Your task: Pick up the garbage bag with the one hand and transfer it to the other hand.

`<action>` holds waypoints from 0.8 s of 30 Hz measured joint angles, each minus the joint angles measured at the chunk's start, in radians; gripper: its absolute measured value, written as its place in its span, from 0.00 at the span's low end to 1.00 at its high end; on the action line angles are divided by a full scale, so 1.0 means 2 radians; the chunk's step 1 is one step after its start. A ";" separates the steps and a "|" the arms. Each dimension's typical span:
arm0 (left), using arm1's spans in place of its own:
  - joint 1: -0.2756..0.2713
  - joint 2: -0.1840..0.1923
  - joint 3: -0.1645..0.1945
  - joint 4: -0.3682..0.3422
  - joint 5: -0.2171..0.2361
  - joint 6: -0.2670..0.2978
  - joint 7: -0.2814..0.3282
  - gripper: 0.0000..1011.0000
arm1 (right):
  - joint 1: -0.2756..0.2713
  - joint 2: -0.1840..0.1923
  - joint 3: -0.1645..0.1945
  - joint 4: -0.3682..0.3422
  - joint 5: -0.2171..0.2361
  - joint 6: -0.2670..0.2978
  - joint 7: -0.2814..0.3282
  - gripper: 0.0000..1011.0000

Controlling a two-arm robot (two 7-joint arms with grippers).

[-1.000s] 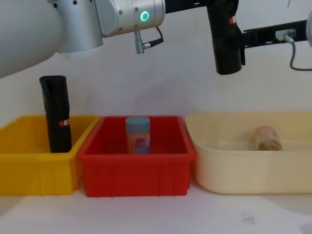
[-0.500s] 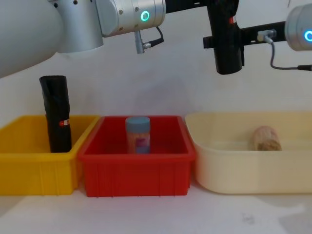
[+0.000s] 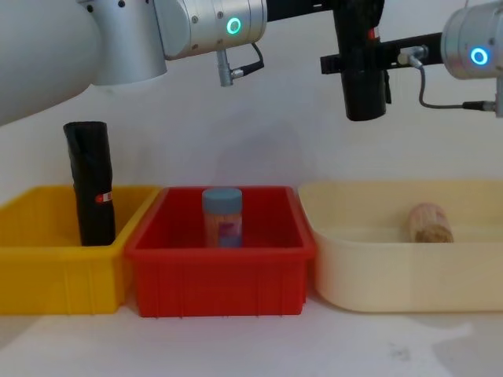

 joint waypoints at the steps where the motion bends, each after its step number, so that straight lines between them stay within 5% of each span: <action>1: 0.000 0.000 0.000 0.000 0.000 0.000 0.000 0.34 | 0.001 -0.001 0.000 0.001 0.000 -0.001 0.000 0.75; 8: 0.000 0.000 0.000 0.000 0.000 0.000 0.000 0.34 | 0.003 -0.003 -0.002 0.005 -0.001 -0.002 -0.001 0.56; 24: 0.000 0.000 0.000 0.000 0.000 0.000 0.000 0.34 | 0.006 -0.004 -0.004 0.008 -0.002 -0.004 -0.003 0.56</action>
